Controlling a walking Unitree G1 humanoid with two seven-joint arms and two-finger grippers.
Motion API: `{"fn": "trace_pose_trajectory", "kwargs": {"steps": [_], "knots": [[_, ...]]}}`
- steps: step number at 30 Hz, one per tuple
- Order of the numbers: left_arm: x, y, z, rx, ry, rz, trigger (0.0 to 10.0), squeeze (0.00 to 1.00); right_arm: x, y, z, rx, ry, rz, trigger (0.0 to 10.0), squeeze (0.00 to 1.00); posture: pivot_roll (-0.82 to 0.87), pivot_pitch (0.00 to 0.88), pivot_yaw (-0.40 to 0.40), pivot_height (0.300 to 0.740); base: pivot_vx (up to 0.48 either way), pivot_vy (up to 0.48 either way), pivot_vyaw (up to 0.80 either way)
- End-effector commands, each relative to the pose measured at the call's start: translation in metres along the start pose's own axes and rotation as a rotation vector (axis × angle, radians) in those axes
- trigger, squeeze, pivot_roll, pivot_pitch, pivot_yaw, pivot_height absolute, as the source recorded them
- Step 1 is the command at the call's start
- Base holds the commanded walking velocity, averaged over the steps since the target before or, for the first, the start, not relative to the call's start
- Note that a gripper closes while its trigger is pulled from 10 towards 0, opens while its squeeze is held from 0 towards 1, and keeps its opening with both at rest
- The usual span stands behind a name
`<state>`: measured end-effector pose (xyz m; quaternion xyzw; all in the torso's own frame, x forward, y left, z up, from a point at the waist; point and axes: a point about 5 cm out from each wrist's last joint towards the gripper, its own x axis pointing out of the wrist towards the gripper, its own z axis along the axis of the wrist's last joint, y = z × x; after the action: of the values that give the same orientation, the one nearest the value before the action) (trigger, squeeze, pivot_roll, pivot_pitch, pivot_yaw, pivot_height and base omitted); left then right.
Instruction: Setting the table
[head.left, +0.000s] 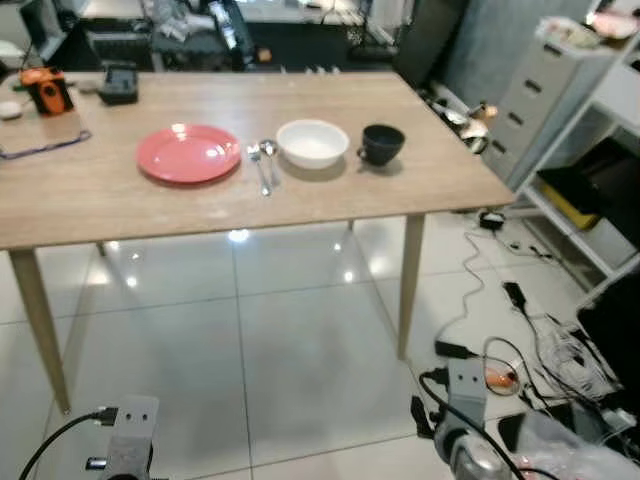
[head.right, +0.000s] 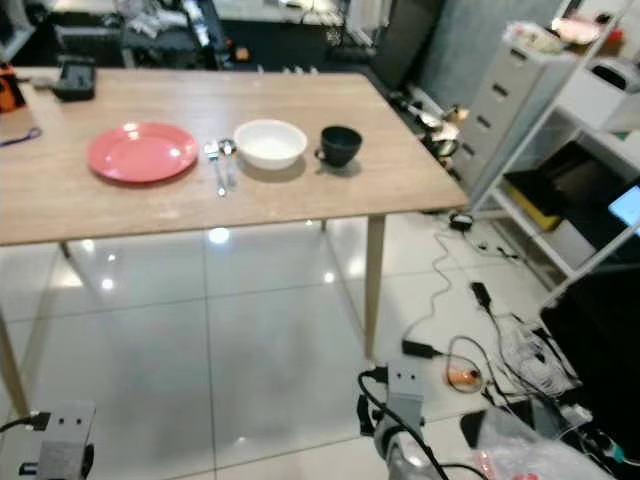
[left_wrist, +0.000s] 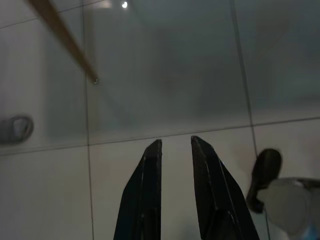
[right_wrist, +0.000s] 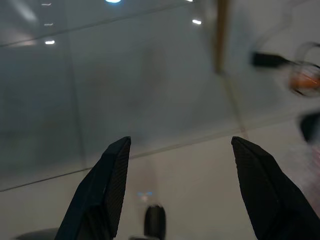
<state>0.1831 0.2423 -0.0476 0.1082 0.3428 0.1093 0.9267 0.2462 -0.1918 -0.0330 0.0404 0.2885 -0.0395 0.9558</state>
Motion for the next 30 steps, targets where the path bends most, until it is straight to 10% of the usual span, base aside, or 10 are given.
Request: {"fn": "trace_pose_trajectory", "kwargs": {"steps": [1, 15, 30], "knots": [[-0.001, -0.002, -0.008, -0.002, 0.019, -0.003, 10.0, 0.00, 0.000, -0.003, -0.004, 0.000, 0.011, -0.010, 10.0, 0.00, 0.04, 0.020, -0.020, 0.740, 0.000, 0.000, 0.79], [0.005, -0.002, -0.009, -0.032, 0.016, 0.008, 10.0, 0.00, 0.002, -0.004, -0.001, 0.004, -0.011, -0.020, 10.0, 0.00, 0.03, 0.025, -0.022, 0.740, 0.000, 0.000, 0.78], [0.012, 0.003, 0.015, -0.009, -0.094, 0.038, 10.0, 0.00, 0.008, 0.002, 0.045, 0.092, -0.233, 0.020, 10.0, 0.00, 0.03, 0.029, -0.021, 0.740, 0.322, 0.000, 0.00]]}}
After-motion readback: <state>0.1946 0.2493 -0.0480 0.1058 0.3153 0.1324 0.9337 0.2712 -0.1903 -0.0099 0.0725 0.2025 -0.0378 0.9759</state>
